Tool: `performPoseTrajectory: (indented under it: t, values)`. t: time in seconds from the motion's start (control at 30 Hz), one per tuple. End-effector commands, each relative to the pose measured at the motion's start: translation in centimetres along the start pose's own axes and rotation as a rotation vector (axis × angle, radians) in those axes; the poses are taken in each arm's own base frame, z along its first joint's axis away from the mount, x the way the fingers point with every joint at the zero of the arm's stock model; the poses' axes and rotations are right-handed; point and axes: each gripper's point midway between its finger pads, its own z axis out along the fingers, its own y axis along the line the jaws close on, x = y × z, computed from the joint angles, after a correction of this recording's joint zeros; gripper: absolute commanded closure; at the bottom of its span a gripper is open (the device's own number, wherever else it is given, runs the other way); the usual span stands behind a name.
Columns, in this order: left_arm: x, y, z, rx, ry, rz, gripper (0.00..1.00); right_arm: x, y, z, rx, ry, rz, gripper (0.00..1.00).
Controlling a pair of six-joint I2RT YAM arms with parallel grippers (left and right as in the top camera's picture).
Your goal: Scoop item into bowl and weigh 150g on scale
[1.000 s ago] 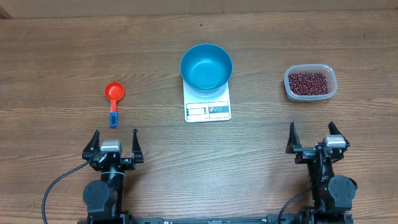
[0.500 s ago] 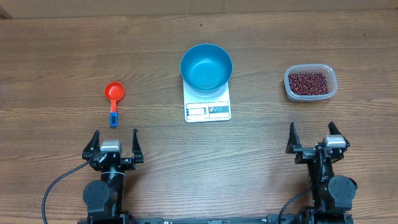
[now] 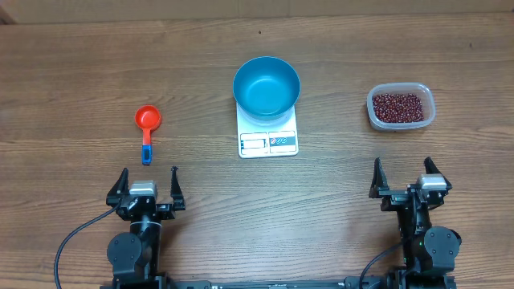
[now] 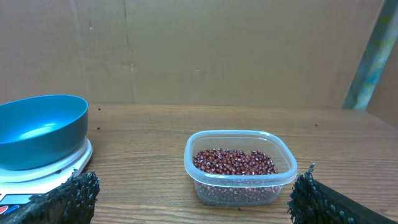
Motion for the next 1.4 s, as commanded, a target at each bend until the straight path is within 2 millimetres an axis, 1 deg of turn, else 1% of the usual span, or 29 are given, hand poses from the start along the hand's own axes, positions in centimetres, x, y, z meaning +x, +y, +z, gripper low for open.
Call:
performPoseTrajectory:
  t: [0.0, 0.33, 0.57, 0.7, 0.87, 1.03, 1.1, 1.2, 1.37]
  values:
    - [0.0, 0.3, 0.0, -0.018, -0.004, -0.013, 0.0, 0.3, 0.1, 0.0, -0.005, -0.001, -0.001, 0.0]
    - [-0.1, 0.3, 0.0, -0.017, -0.009, -0.013, 0.0, 0.3, 0.1, 0.0, -0.005, -0.001, -0.001, 0.0]
    - [-1.9, 0.4, -0.4, -0.017, -0.017, -0.013, 0.0, 0.3, 0.1, 0.0, -0.006, -0.001, -0.001, 0.0]
    - [-2.9, -0.1, -0.2, 0.019, 0.011, -0.014, 0.0, 0.3, 0.1, 0.0, -0.006, -0.001, -0.001, 0.0]
    - [-4.4, 0.0, 0.5, 0.022, 0.059, 0.005, 0.0, 0.3, 0.1, 0.0, -0.006, -0.001, -0.001, 0.0]
    - [-6.3, 0.1, 1.8, 0.033, 0.113, 0.001, 0.0, 0.3, 0.1, 0.0, -0.006, -0.001, -0.001, 0.0]
    - [-7.4, 0.2, 2.6, 0.036, 0.153, -0.001, 0.0, 0.3, 0.1, 0.0, -0.006, -0.001, -0.001, 0.0]
    - [-9.0, -0.4, 3.7, 0.087, 0.214, 0.022, 0.0, 0.3, 0.1, 0.0, -0.006, -0.001, -0.001, 0.0]
    - [-10.9, -0.7, 5.2, 0.123, 0.301, 0.008, 0.01, 0.3, 0.1, 0.0, -0.005, -0.001, -0.001, 0.0]
